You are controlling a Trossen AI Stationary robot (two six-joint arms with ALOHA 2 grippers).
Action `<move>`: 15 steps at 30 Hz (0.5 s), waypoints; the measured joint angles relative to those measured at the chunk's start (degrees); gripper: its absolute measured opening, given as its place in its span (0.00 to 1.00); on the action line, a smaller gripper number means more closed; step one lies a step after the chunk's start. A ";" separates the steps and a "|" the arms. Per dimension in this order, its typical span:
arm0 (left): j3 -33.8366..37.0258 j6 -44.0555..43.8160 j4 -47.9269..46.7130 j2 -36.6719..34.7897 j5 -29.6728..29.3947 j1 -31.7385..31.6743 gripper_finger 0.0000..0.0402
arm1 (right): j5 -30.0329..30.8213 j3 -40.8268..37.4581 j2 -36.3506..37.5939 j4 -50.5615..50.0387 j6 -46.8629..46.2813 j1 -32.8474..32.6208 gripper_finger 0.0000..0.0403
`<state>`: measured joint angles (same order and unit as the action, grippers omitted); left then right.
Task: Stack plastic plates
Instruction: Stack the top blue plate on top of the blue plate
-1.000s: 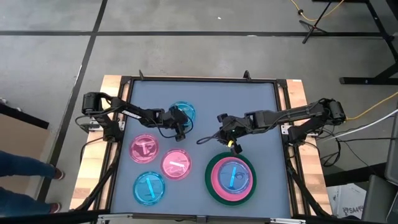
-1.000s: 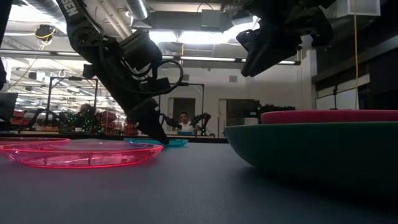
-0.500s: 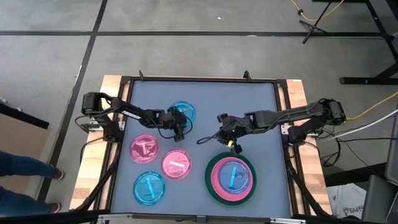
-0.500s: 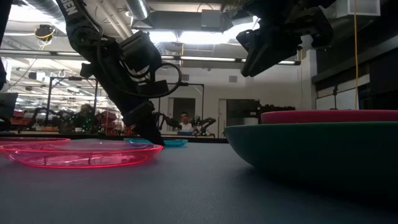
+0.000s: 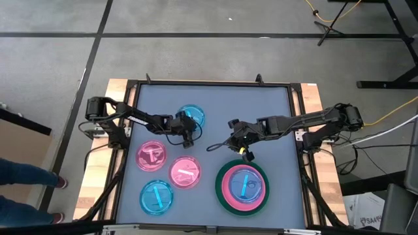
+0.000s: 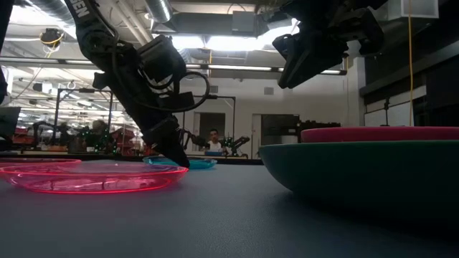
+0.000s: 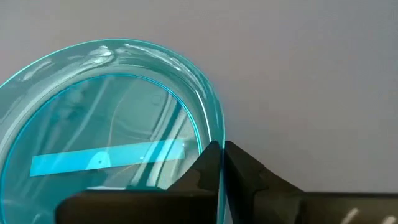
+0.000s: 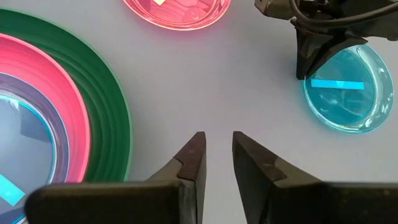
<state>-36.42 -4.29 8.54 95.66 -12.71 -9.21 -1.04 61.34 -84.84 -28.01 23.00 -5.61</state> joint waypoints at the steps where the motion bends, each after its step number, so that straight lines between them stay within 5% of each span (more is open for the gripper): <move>1: 0.00 -0.01 0.34 0.00 -0.01 0.00 0.01 | 0.00 0.00 0.00 -0.02 0.00 0.00 0.17; 15: 0.11 -2.61 5.17 0.09 1.84 1.56 0.00 | 2.33 -0.02 0.00 0.04 0.00 0.00 0.17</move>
<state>-36.32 -6.90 13.70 95.74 -10.87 -7.65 1.29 61.33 -84.84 -27.97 23.00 -5.61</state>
